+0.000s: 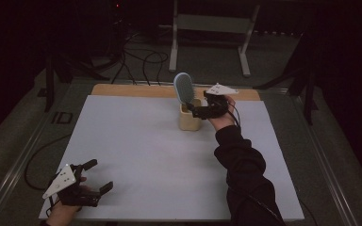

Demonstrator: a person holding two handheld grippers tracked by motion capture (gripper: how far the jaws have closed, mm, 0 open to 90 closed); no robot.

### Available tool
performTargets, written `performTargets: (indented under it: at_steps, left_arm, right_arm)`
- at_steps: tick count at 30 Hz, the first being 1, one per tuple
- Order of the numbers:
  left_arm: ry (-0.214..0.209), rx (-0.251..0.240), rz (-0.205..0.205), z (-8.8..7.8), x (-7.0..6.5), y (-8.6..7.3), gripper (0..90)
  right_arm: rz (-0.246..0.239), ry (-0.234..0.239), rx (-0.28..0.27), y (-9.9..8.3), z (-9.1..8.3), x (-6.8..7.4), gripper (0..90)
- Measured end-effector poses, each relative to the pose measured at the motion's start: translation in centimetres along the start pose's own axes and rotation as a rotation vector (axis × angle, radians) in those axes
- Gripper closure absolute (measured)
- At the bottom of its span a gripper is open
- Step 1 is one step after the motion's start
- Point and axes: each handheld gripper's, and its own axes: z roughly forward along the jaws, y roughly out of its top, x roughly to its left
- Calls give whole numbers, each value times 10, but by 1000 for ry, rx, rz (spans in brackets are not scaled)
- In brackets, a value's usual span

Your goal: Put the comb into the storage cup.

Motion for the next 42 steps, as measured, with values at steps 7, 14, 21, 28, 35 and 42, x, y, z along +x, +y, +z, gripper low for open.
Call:
performTargets:
  at_steps: [7,14,21,28,35,42]
  left_arm:
    - [4,-2,-4,0,0,0,0]
    - [5,1,-4,0,0,0,0]
    - [6,-1,-6,0,0,0,0]
    - [7,0,-5,0,0,0,0]
    - [9,-1,-6,0,0,0,0]
    - [9,1,-3,0,0,0,0]
  right_arm:
    - [4,2,8,3,-9,5,95]
    - [14,17,11,0,-19,8,95]
    - [17,30,8,-4,-35,9,95]
    - [22,50,17,-14,-51,9,94]
    - [34,60,30,-30,-64,9,95]
    - [50,69,20,-47,-80,15,94]
